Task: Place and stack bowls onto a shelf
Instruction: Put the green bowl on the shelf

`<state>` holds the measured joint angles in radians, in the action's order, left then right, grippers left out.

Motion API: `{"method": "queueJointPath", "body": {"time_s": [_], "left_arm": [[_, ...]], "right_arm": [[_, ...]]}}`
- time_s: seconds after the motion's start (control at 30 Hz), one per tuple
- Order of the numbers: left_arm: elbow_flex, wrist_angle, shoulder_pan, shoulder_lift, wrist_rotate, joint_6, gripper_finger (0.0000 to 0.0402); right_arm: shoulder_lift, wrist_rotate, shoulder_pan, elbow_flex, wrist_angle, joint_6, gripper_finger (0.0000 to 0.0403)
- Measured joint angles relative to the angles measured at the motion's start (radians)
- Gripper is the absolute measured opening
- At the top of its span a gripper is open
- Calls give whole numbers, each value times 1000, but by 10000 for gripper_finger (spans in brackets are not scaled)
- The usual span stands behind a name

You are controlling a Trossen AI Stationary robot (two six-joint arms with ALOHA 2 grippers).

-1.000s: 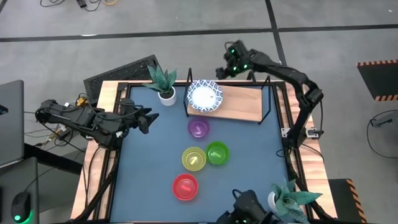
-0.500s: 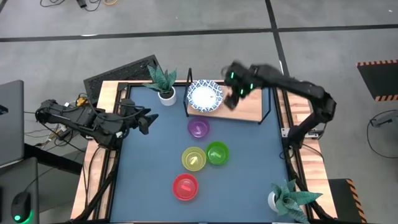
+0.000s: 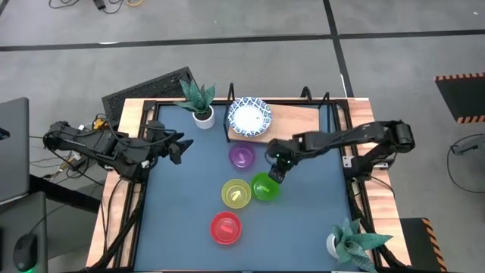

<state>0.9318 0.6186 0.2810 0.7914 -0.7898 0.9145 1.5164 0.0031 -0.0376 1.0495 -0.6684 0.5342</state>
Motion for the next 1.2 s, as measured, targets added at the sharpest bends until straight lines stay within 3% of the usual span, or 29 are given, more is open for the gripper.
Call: {"method": "queueJointPath", "body": {"time_s": [0.53, 0.67, 0.83, 1.0, 1.2], "left_arm": [[0, 4, 0, 0, 26, 33, 274], [0, 5, 0, 0, 26, 33, 274], [0, 5, 0, 0, 26, 33, 274], [0, 16, 0, 0, 25, 33, 274], [-1, 21, 0, 1, 24, 34, 274]], "right_arm": [[189, -8, 39, -46, 101, -9, 220], [190, -14, 37, -46, 103, -4, 168], [185, -39, 38, -46, 98, -3, 30], [140, -65, 35, -46, 88, 5, 23], [-49, -121, -45, -23, -11, 1, 23]]}}
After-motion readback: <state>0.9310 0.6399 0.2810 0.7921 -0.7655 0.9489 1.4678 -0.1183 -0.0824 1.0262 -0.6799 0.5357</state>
